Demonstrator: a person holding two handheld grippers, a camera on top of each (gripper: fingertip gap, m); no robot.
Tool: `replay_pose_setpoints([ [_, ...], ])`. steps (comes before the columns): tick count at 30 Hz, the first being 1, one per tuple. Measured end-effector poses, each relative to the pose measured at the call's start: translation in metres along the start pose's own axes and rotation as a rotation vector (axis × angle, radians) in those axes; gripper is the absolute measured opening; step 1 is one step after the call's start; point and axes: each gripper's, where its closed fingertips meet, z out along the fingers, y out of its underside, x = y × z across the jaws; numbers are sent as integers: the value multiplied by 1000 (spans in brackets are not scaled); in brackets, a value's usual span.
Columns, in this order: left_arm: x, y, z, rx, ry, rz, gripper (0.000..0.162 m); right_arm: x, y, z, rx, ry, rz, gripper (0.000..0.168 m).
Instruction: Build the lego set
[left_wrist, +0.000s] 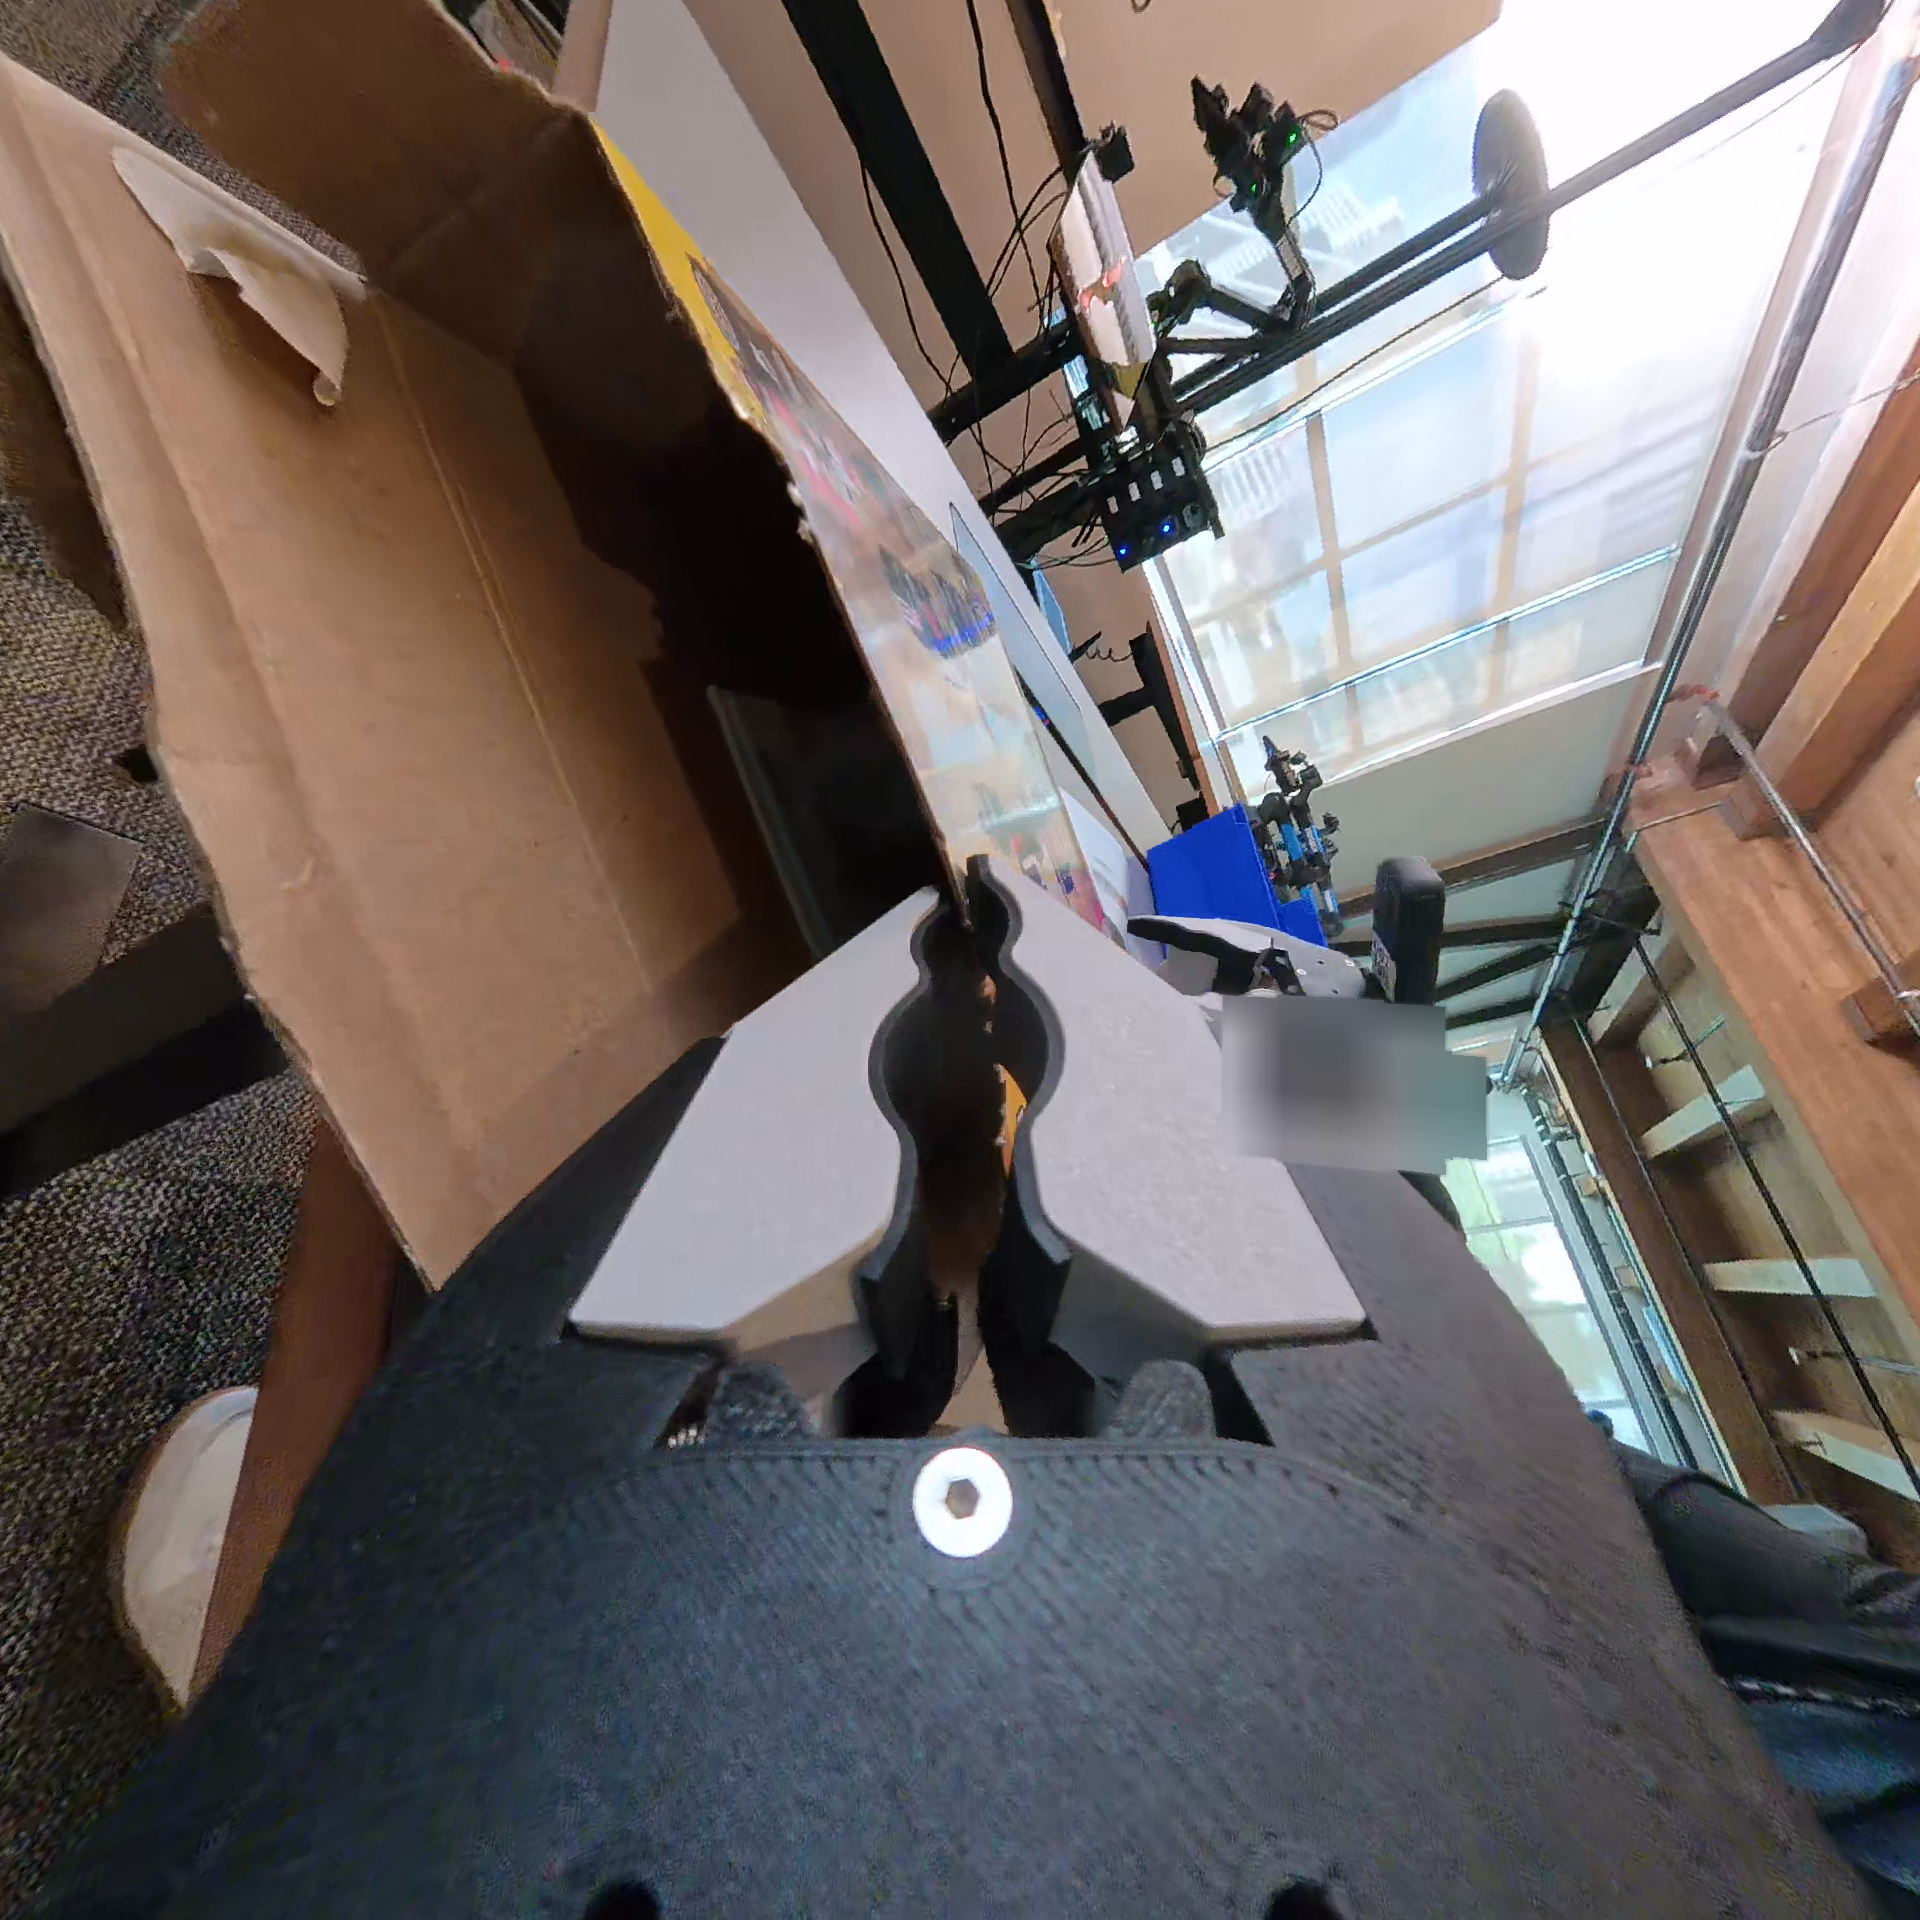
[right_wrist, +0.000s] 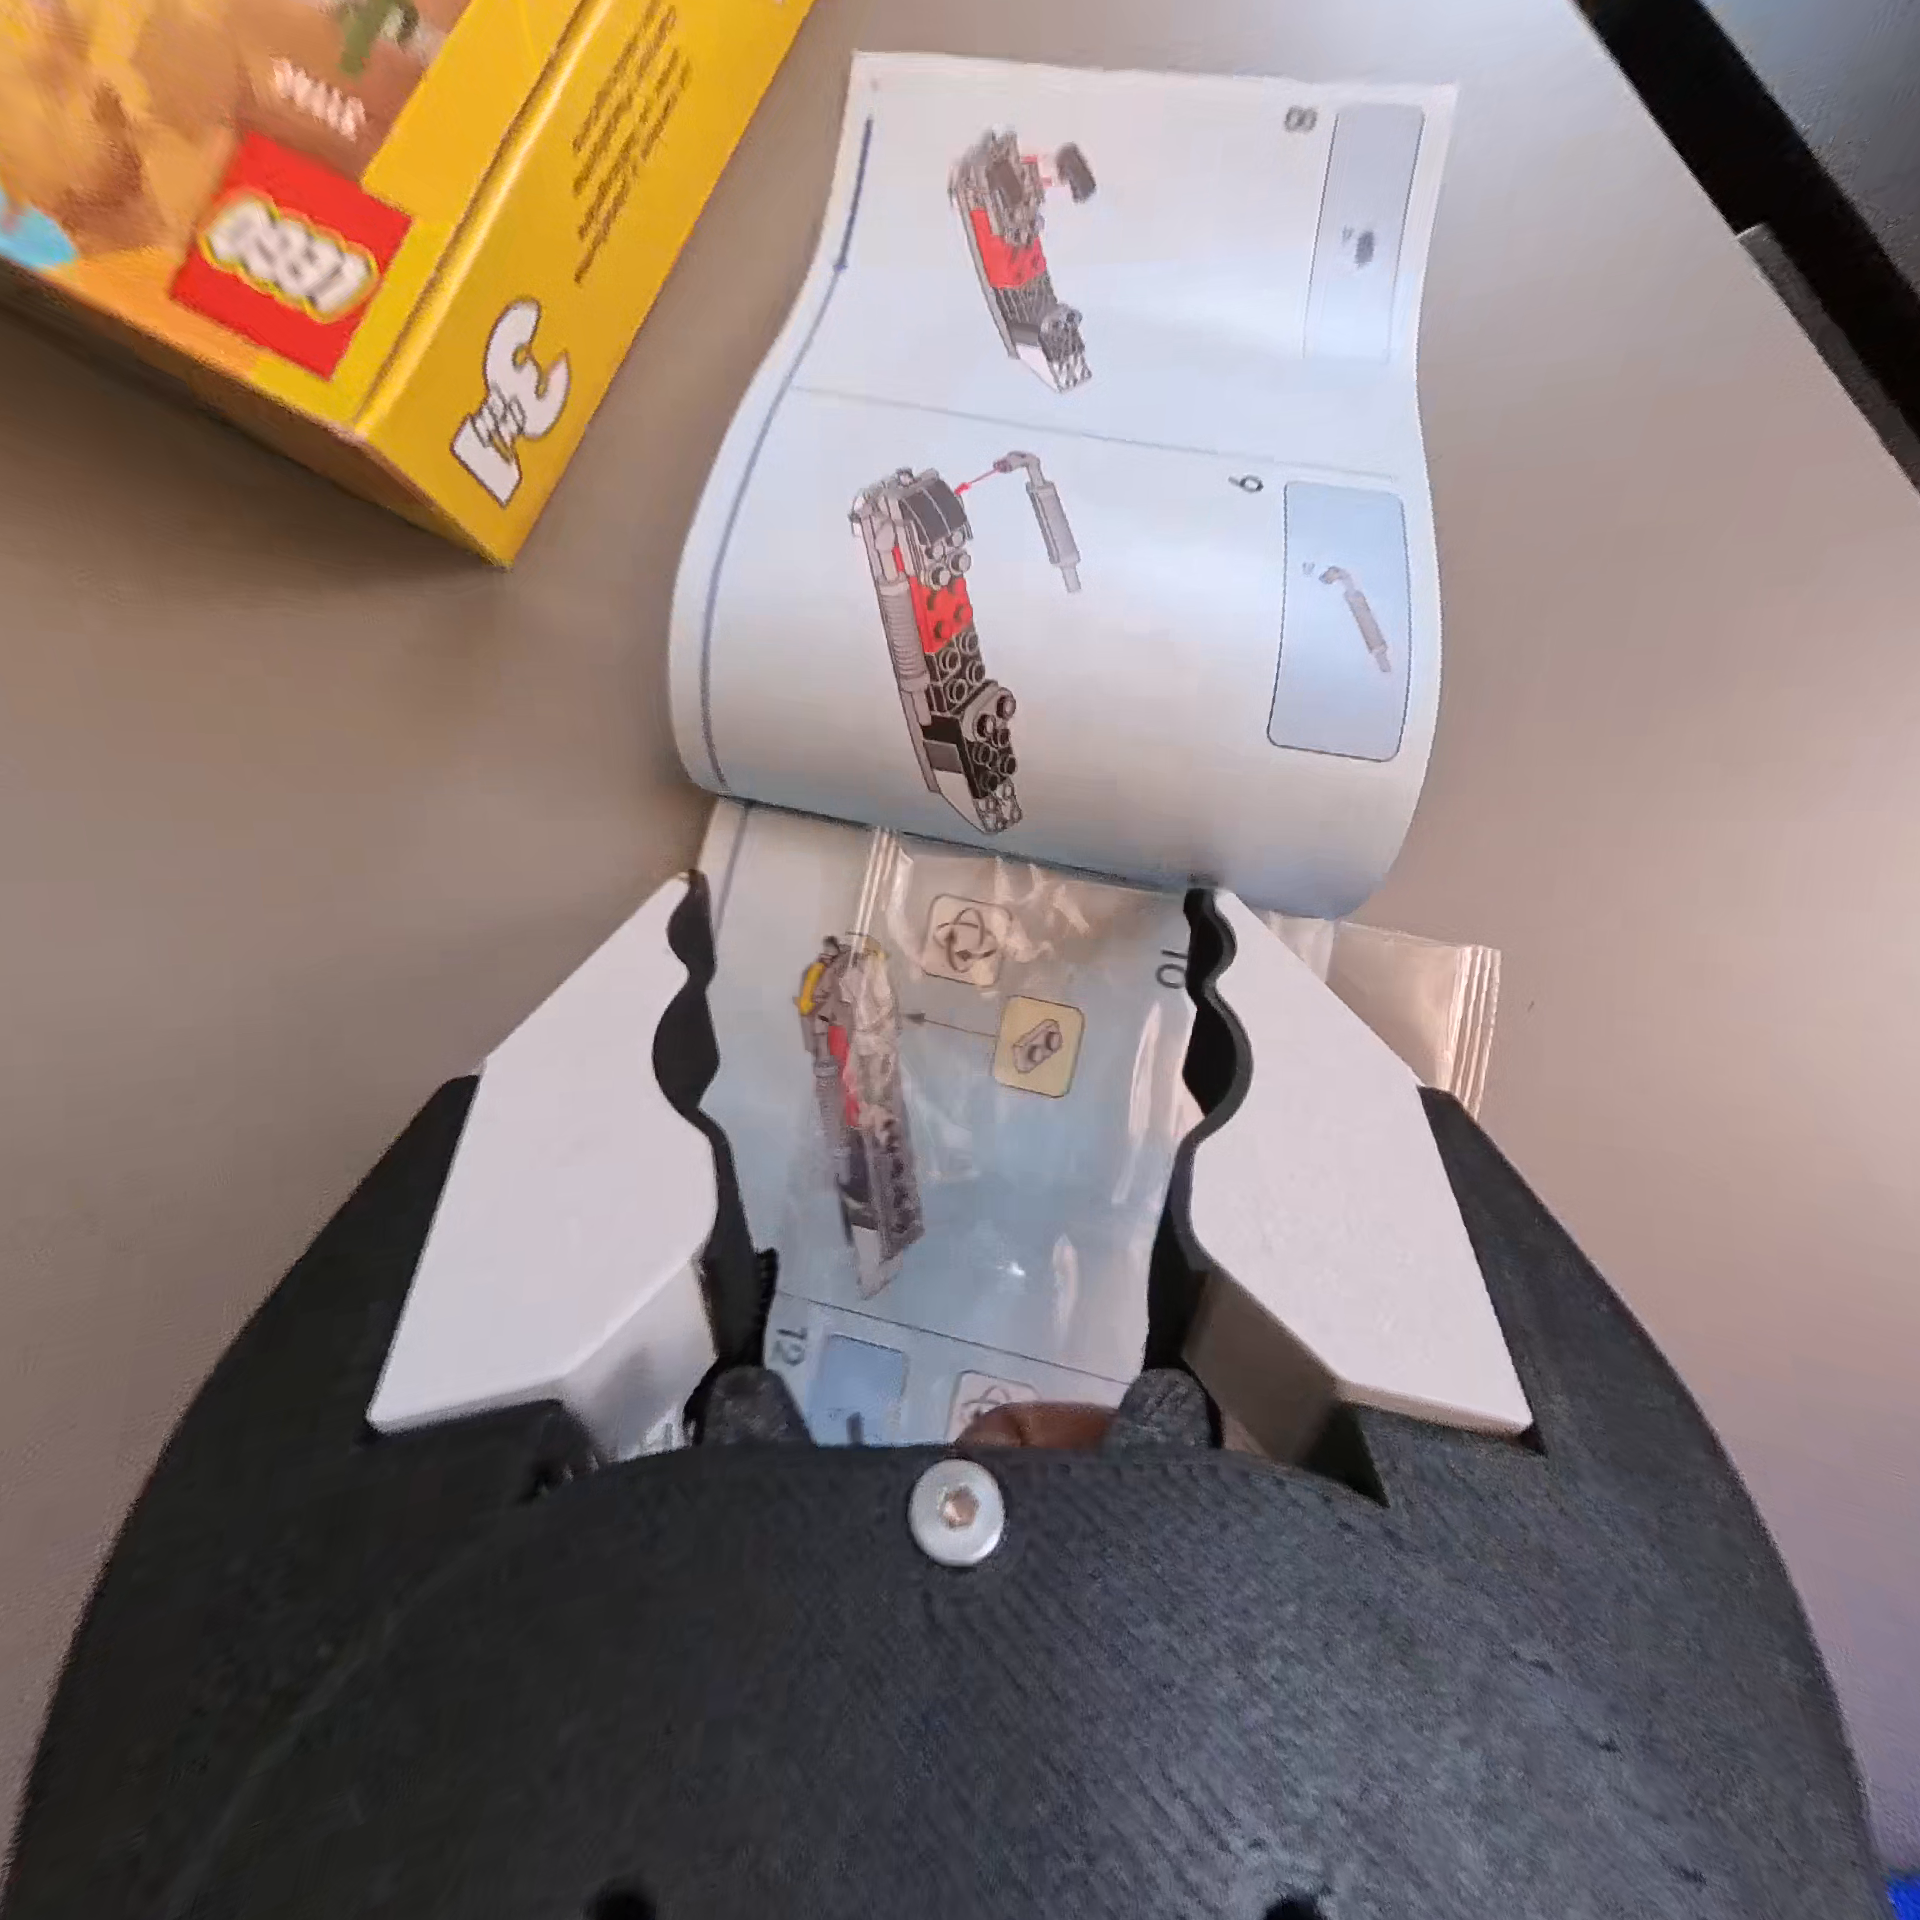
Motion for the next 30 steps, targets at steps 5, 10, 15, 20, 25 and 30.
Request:
replay_pose_setpoints([
  [5,8,14,-17,46,40,-15,1,-20,10,-20,94,135,61,94],
  [10,16,19,-22,72,65,-21,1,-45,61,-56,90,281,35,98],
  [15,21,23,-24,84,77,-21,1,-68,109,-86,35,254,7,98],
  [20,23,28,-24,102,89,-41,1,-52,141,-88,-36,225,13,92],
  [25,28,34,-31,117,91,-41,0,-24,138,-93,-70,258,-51,87],
  [30,28,36,-37,129,82,-45,1,8,129,-97,-115,380,-122,81],
])
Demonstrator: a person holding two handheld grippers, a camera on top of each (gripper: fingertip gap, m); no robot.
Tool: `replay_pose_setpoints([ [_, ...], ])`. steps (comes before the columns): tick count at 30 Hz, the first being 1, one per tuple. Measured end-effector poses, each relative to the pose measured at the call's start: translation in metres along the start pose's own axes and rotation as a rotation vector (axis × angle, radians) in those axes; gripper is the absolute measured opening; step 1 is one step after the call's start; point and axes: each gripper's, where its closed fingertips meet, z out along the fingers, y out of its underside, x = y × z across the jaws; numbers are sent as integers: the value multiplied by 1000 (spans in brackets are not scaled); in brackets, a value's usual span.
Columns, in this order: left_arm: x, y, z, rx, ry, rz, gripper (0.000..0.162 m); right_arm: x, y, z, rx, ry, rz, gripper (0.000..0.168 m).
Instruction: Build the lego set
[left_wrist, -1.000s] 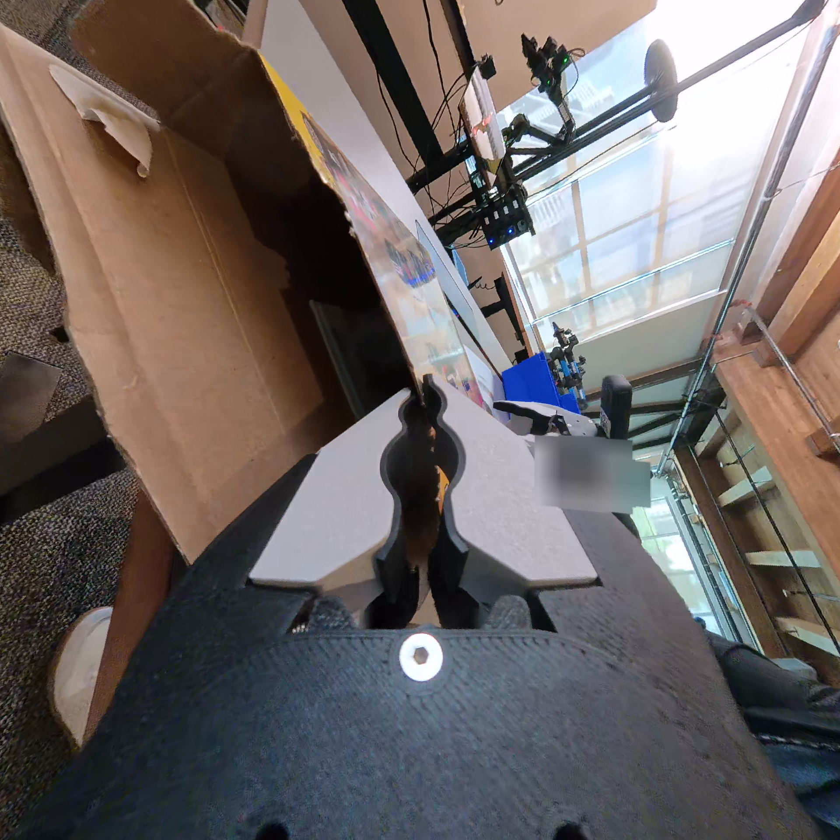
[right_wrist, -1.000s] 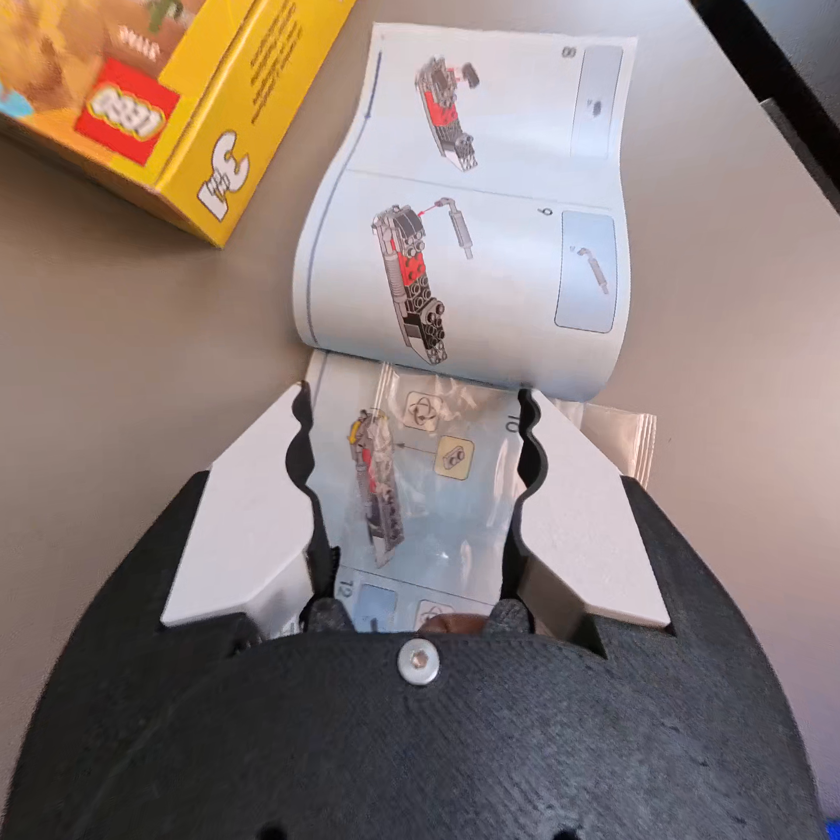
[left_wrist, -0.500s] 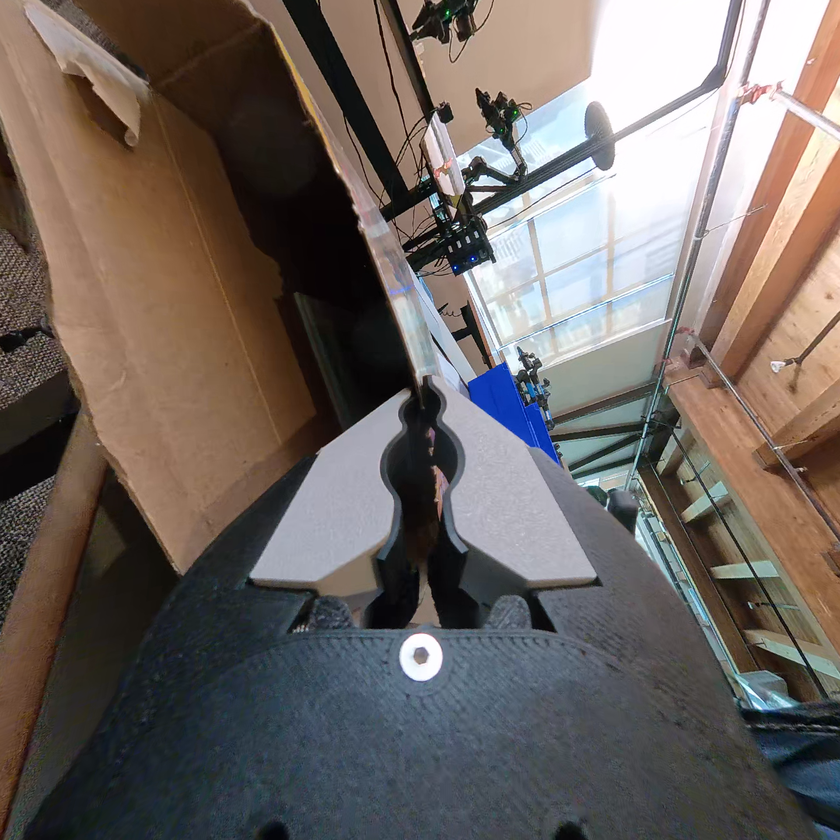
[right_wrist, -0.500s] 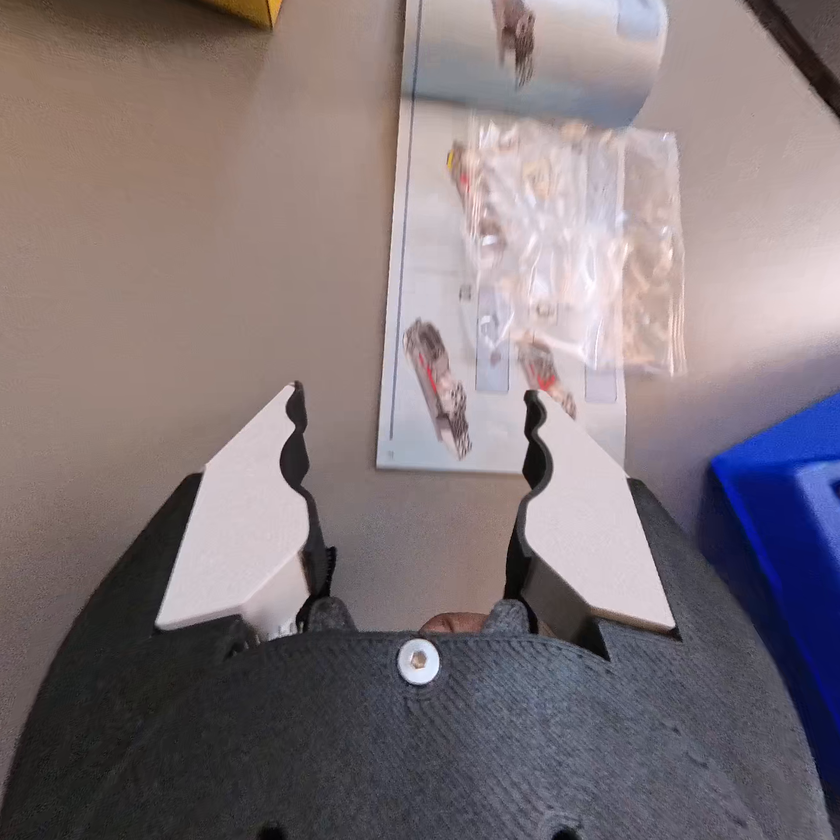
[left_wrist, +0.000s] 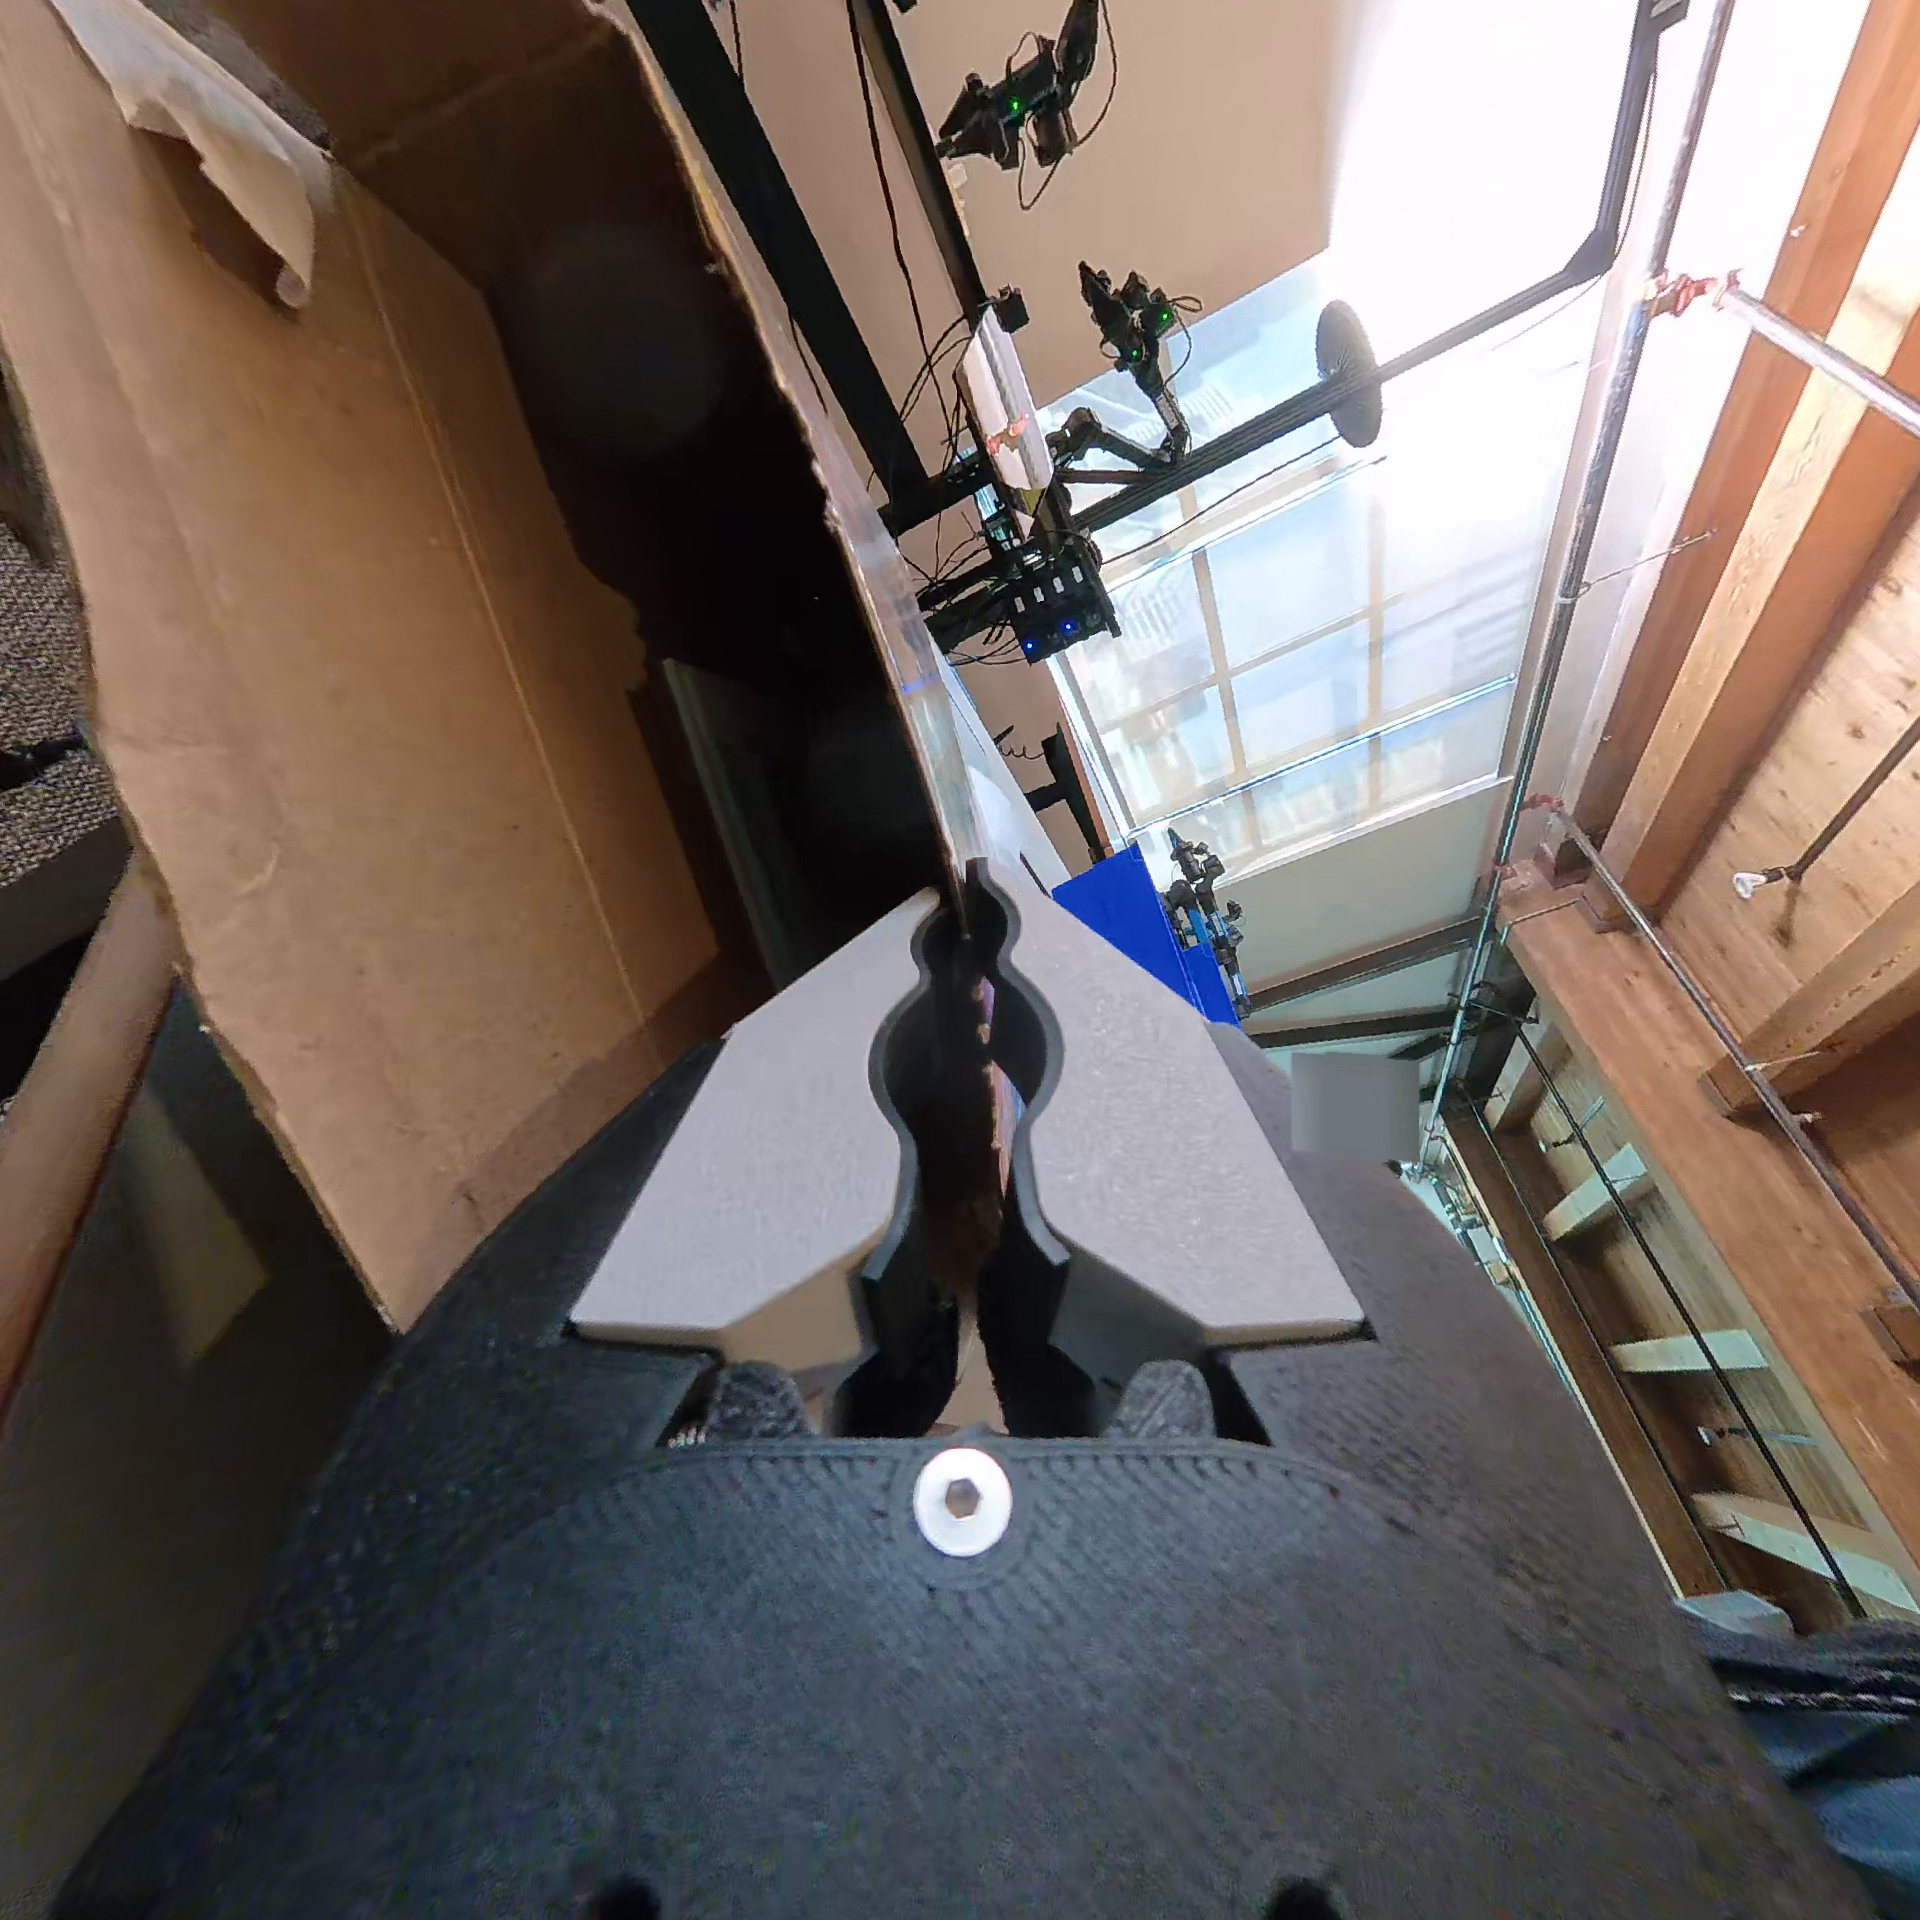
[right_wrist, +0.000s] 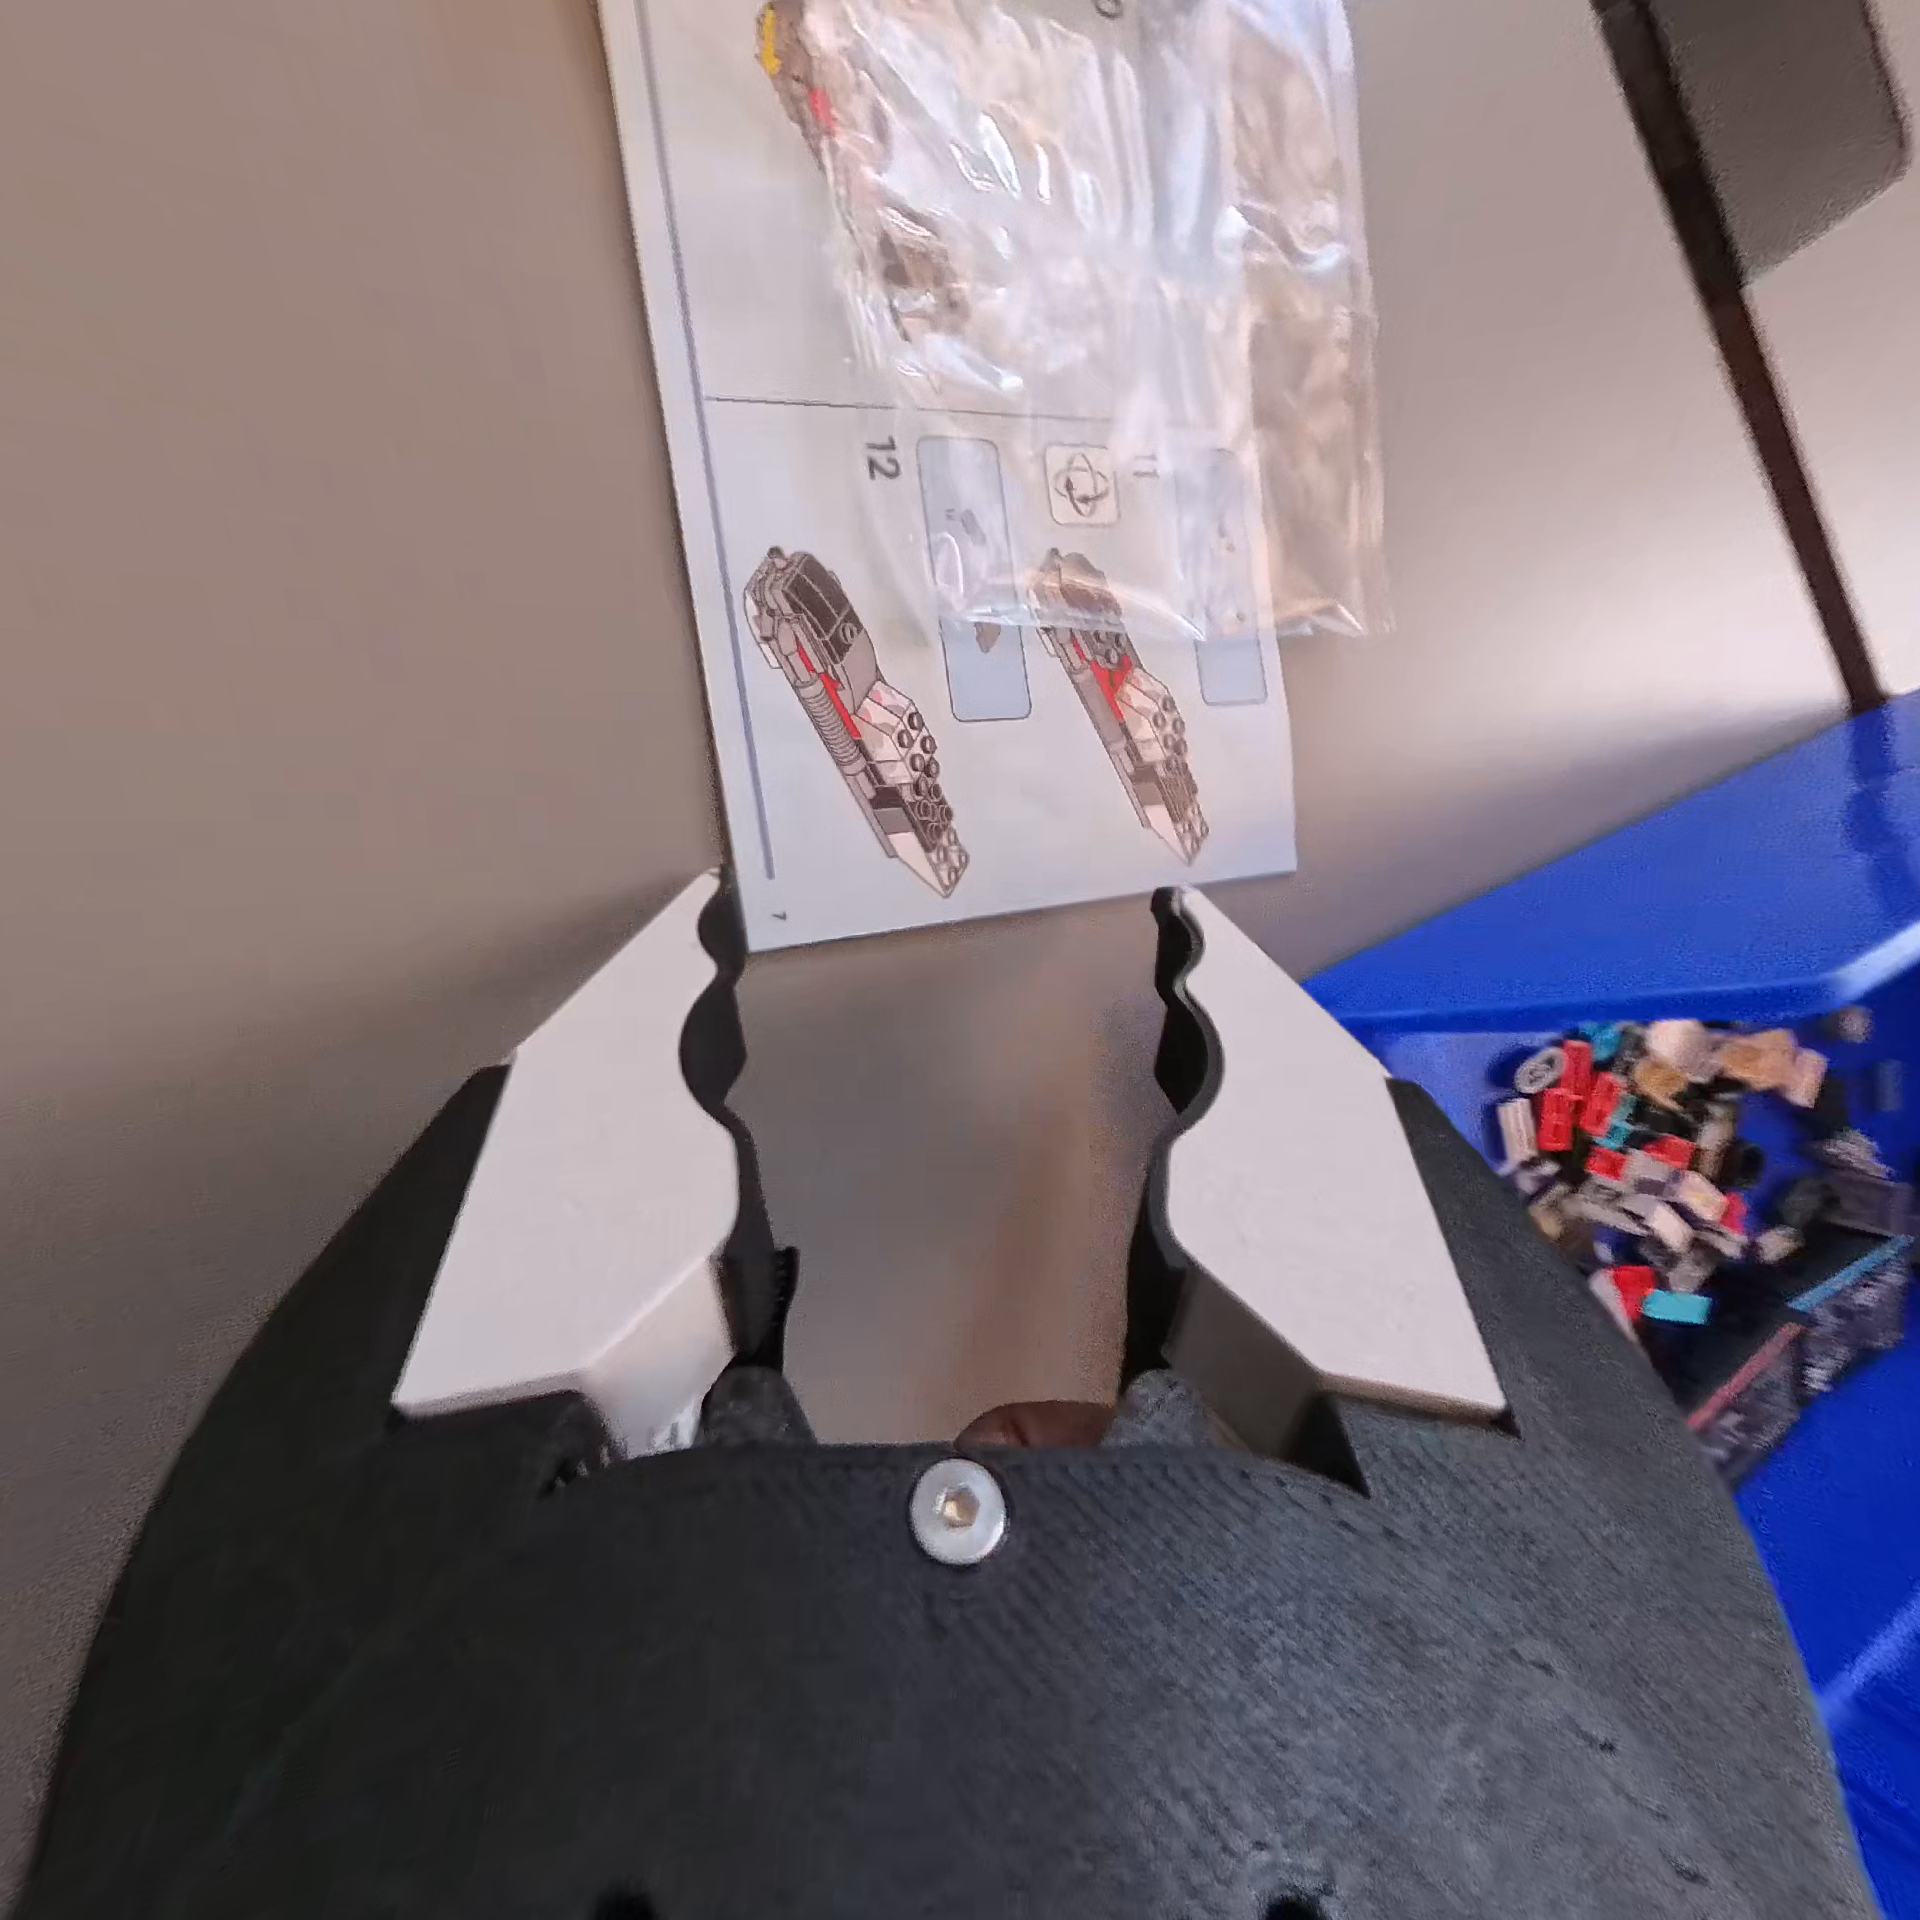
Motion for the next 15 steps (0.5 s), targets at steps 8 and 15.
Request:
replay_pose_setpoints([
  [8,1,-1,-4,26,12,-13,0,4,-27,-16,63,73,62,80],
  [15,-2,-2,3,53,24,-42,0,-30,-133,2,359,7,159,85],
])
